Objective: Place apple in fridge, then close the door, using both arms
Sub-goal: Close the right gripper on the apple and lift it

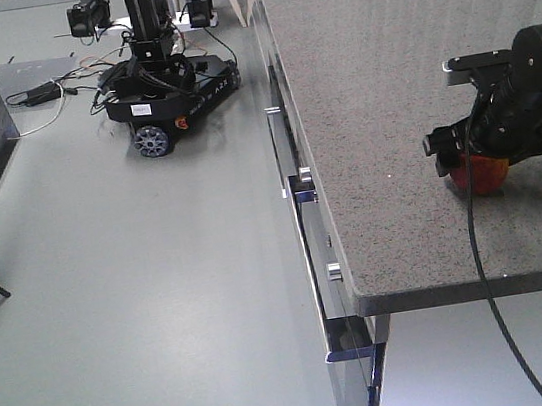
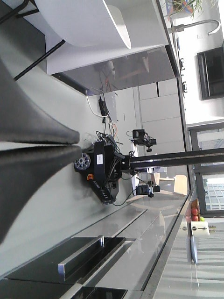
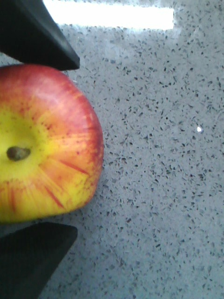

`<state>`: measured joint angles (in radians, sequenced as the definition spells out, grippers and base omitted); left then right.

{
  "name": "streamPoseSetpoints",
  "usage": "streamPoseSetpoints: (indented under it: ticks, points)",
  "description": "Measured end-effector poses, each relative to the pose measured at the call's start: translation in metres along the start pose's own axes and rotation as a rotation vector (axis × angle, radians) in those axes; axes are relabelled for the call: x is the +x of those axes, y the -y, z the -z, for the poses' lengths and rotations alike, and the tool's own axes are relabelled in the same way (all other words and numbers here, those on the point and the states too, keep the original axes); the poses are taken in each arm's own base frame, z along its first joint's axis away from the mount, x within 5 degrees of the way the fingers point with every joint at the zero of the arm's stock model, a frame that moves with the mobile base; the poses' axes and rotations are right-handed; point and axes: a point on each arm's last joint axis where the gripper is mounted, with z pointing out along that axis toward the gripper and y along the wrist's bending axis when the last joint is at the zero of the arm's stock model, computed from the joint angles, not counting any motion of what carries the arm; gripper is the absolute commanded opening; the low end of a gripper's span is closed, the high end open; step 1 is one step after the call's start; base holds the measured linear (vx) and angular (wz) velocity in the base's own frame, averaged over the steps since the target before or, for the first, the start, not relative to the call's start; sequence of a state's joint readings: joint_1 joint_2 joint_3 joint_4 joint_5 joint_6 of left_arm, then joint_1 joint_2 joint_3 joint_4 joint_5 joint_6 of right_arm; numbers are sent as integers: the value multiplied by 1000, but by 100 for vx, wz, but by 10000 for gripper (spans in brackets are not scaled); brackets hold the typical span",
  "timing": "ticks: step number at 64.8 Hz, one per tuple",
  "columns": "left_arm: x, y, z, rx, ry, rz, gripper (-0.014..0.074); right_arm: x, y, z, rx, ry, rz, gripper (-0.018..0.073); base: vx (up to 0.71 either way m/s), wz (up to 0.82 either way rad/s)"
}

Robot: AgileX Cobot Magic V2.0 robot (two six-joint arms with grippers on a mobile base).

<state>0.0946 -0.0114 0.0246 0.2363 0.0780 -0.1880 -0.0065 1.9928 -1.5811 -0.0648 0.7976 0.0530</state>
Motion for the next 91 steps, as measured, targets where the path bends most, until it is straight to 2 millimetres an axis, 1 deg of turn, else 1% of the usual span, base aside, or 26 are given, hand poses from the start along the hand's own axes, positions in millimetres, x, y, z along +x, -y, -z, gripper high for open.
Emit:
streamPoseSetpoints:
  ticks: [12,26,31,35,42,48,49,51,52,54,55,59,60,62,66,75,81,85,91]
  points:
    - [0,0,0,0,0,0,-6,0,2,0,22,2,6,415,0,0]
    - [0,0,0,0,0,0,-6,0,3,0,29,0,9,207,0,0]
    - [0,0,0,0,0,0,-6,0,3,6,31,5,11,156,0,0]
    - [0,0,0,0,0,0,-6,-2,3,15,31,25,9,124,0,0]
    - [0,0,0,0,0,0,-6,-10,5,48,31,98,4,100,0,0]
    - [0,0,0,0,0,0,-6,-18,6,91,19,184,-11,102,0,0]
    - [0,0,0,0,0,0,-6,-19,6,102,13,204,-16,102,0,0]
    - [0,0,0,0,0,0,-6,-19,6,117,3,231,-23,102,0,0]
    - [0,0,0,0,0,0,-6,-19,6,127,-1,252,-26,102,0,0]
    - [0,0,0,0,0,0,-6,-19,6,139,-8,272,-29,102,0,0]
    - [0,0,0,0,0,0,-6,-18,6,149,-15,292,-33,102,0,0]
    - [0,0,0,0,0,0,-6,-14,6,179,-34,346,-43,102,0,0]
    - [0,0,0,0,0,0,-6,-13,6,182,-36,349,-45,102,0,0]
    - [0,0,0,0,0,0,-6,-9,6,196,-46,373,-51,102,0,0]
    - [0,0,0,0,0,0,-6,-2,6,219,-59,411,-57,102,0,0]
    - [0,0,0,0,0,0,-6,12,6,257,-83,485,-67,102,0,0]
    - [0,0,0,0,0,0,-6,19,7,275,-86,520,-68,102,0,0]
    - [0,0,0,0,0,0,-6,23,7,283,-86,536,-68,102,0,0]
    - [0,0,0,0,0,0,-6,27,8,289,-87,543,-68,102,0,0]
